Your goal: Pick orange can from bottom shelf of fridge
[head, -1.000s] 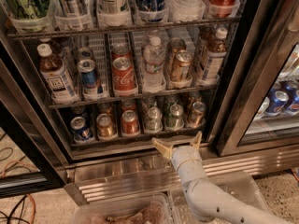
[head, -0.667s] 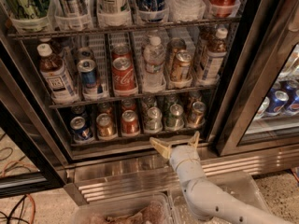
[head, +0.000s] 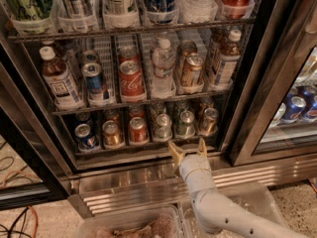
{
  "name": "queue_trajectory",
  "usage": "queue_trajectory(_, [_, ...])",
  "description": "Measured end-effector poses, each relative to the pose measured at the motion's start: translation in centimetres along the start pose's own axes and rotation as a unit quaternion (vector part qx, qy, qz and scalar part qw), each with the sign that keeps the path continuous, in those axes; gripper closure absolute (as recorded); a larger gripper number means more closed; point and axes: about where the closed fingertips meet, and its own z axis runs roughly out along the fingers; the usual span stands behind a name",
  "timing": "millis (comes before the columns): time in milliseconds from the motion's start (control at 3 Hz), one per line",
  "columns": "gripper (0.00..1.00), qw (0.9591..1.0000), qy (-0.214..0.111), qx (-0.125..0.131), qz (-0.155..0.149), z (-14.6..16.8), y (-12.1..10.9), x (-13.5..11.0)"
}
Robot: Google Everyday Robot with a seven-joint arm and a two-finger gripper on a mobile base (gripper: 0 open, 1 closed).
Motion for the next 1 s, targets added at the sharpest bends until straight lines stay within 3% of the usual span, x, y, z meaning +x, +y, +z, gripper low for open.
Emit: queue_trajectory(1000, [0.35,0.998,-0.014,0.055,-0.028,1.8,-3.9,0.6])
